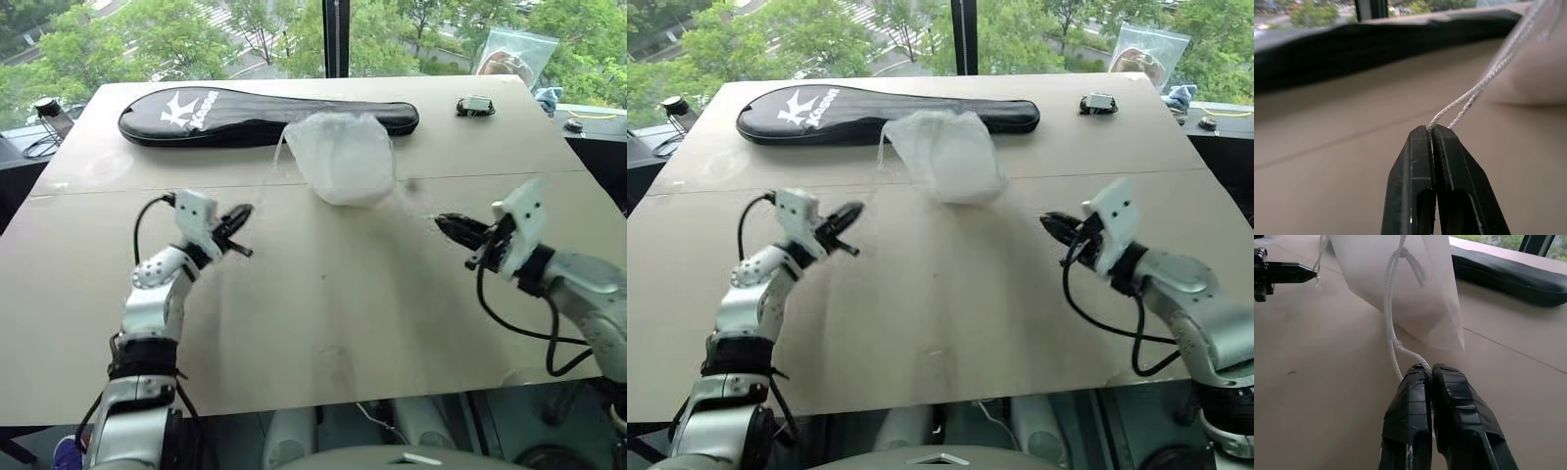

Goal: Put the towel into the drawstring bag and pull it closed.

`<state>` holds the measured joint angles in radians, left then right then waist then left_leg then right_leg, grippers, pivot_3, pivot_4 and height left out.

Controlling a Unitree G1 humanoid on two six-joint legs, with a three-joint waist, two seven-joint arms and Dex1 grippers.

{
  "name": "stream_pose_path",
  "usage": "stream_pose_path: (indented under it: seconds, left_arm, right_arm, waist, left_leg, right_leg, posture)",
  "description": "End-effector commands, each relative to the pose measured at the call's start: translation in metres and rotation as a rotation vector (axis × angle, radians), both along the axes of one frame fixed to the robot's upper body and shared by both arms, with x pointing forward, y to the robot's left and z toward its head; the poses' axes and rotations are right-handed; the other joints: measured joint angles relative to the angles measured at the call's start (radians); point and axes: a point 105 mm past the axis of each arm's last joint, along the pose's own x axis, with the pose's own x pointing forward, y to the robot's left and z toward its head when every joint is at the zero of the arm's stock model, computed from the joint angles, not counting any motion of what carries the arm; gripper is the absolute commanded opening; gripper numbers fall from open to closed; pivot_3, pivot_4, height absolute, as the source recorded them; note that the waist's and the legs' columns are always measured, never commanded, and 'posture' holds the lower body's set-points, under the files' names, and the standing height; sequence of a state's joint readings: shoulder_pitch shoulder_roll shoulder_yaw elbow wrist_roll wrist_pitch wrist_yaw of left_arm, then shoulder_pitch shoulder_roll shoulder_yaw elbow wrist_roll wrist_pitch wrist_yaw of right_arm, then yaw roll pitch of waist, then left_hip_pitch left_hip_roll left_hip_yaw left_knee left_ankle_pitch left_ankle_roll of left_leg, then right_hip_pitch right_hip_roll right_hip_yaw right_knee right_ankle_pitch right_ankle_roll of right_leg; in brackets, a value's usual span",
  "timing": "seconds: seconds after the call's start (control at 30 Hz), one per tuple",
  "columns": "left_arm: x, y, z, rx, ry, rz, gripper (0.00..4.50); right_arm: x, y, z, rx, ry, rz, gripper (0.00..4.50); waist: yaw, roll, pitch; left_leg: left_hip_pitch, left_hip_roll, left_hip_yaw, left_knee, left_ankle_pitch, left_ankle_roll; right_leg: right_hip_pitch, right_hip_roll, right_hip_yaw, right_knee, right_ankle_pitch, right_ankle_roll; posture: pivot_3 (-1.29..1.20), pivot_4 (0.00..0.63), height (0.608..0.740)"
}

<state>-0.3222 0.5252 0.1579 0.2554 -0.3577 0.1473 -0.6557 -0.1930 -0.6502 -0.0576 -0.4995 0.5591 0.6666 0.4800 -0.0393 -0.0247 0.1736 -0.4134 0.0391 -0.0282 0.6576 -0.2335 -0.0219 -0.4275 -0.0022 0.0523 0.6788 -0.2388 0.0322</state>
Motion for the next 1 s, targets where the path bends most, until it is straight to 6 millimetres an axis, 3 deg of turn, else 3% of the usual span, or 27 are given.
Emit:
stream_pose_path:
  seconds: [0.03, 0.13, 0.23, 0.3, 0.33, 0.4, 0.43, 0.47, 0.57, 0.63, 0.7, 0.83, 1.0]
  left_arm:
    - [-0.009, -0.012, 0.016, -0.018, -0.044, -0.058, 0.10]
    - [-0.016, -0.012, 0.013, -0.026, -0.021, -0.077, 0.10]
    - [-0.026, -0.005, 0.008, -0.059, 0.022, -0.108, 0.10]
    - [-0.038, -0.006, 0.010, -0.090, 0.041, -0.168, 0.00]
    - [-0.043, -0.007, 0.011, -0.100, 0.048, -0.191, 0.57]
    - [-0.056, -0.003, 0.009, -0.089, 0.076, -0.226, 1.16]
    - [-0.062, 0.001, 0.007, -0.079, 0.092, -0.229, 1.68]
    - [-0.068, 0.005, 0.006, -0.070, 0.108, -0.232, 1.78]
    - [-0.086, 0.013, 0.003, -0.059, 0.140, -0.224, 2.76]
    - [-0.094, 0.017, 0.003, -0.061, 0.141, -0.192, 3.68]
    - [-0.093, 0.022, 0.006, -0.080, 0.117, -0.123, 4.46]
    - [-0.095, 0.024, 0.010, -0.081, 0.094, -0.066, 4.46]
    - [-0.111, 0.024, 0.004, -0.067, 0.118, -0.055, 4.46]
  right_arm:
    - [0.010, -0.002, -0.007, -0.038, -0.040, -0.076, 0.00]
    - [0.018, -0.009, -0.027, -0.111, -0.033, -0.145, 0.00]
    - [0.014, -0.007, -0.034, -0.029, -0.013, -0.115, 0.00]
    - [0.009, -0.008, -0.035, -0.014, -0.018, -0.087, 0.75]
    - [0.007, -0.007, -0.037, -0.015, -0.018, -0.070, 1.10]
    - [-0.003, -0.006, -0.040, -0.019, -0.010, -0.024, 1.90]
    - [-0.008, -0.008, -0.041, -0.022, -0.008, -0.011, 2.41]
    - [-0.011, -0.010, -0.041, -0.026, -0.008, -0.008, 2.51]
    - [-0.018, -0.030, -0.043, -0.069, -0.020, -0.051, 3.50]
    - [-0.023, -0.042, -0.045, -0.088, -0.024, -0.067, 4.44]
    - [-0.030, -0.047, -0.044, -0.088, -0.025, -0.065, 4.45]
    - [-0.039, -0.051, -0.048, -0.090, -0.021, -0.056, 4.45]
    - [-0.033, -0.061, -0.050, -0.100, -0.027, -0.099, 4.45]
  waist:
    - [0.003, 0.000, 0.000]
    - [0.004, 0.000, 0.000]
    - [0.003, 0.000, 0.000]
    - [0.000, 0.000, 0.000]
    - [0.000, 0.000, 0.000]
    - [0.000, 0.000, 0.000]
    - [0.000, 0.000, 0.000]
    - [0.001, 0.000, 0.000]
    - [0.002, 0.000, 0.000]
    - [0.004, 0.000, 0.000]
    - [0.007, 0.000, 0.000]
    - [0.008, 0.000, 0.000]
    - [-0.001, 0.000, 0.000]
  left_leg:
    - [0.001, 0.000, -0.001, 0.001, 0.000, 0.000]
    - [0.003, 0.001, -0.003, 0.005, 0.000, 0.000]
    - [0.002, 0.001, -0.003, 0.006, 0.000, 0.000]
    - [0.002, 0.001, -0.003, 0.006, 0.000, 0.000]
    - [0.001, 0.001, -0.003, 0.006, 0.000, 0.000]
    - [0.001, 0.001, -0.003, 0.006, 0.000, 0.000]
    - [0.001, 0.001, -0.003, 0.006, 0.000, 0.000]
    - [0.001, 0.001, -0.003, 0.006, 0.000, 0.000]
    - [0.002, 0.001, -0.003, 0.006, 0.000, 0.000]
    - [0.003, 0.001, -0.002, 0.006, 0.000, 0.000]
    - [0.003, 0.001, -0.002, 0.006, 0.000, 0.000]
    - [0.004, 0.001, -0.003, 0.006, 0.000, 0.000]
    - [0.015, 0.002, 0.004, 0.002, 0.000, 0.000]
  right_leg:
    - [0.001, 0.001, -0.001, 0.000, 0.000, 0.000]
    - [0.005, 0.001, -0.003, 0.001, -0.001, 0.002]
    - [0.006, 0.001, -0.003, 0.000, 0.000, 0.001]
    - [0.005, 0.001, -0.003, 0.000, 0.000, 0.000]
    - [0.005, 0.001, -0.003, 0.000, 0.000, 0.000]
    - [0.005, 0.001, -0.003, -0.001, 0.000, 0.000]
    - [0.005, 0.001, -0.003, -0.001, 0.000, 0.000]
    - [0.005, 0.001, -0.003, -0.001, 0.000, 0.000]
    - [0.006, 0.000, -0.003, -0.001, -0.002, 0.002]
    - [0.006, 0.000, -0.003, -0.001, -0.003, 0.002]
    - [0.006, 0.000, -0.003, -0.001, -0.004, 0.001]
    - [0.007, 0.001, -0.003, -0.001, -0.004, 0.001]
    - [0.014, 0.000, 0.003, -0.002, -0.005, 0.000]
  posture:
    - [0.00, 0.150, 0.740]
    - [0.00, 0.150, 0.740]
    - [0.00, 0.150, 0.740]
    - [0.00, 0.150, 0.740]
    - [0.00, 0.150, 0.740]
    - [0.00, 0.150, 0.740]
    - [0.00, 0.150, 0.740]
    - [0.00, 0.150, 0.740]
    - [0.00, 0.150, 0.740]
    - [0.00, 0.150, 0.740]
    - [0.00, 0.150, 0.740]
    - [0.00, 0.150, 0.740]
    - [0.00, 0.150, 0.740]
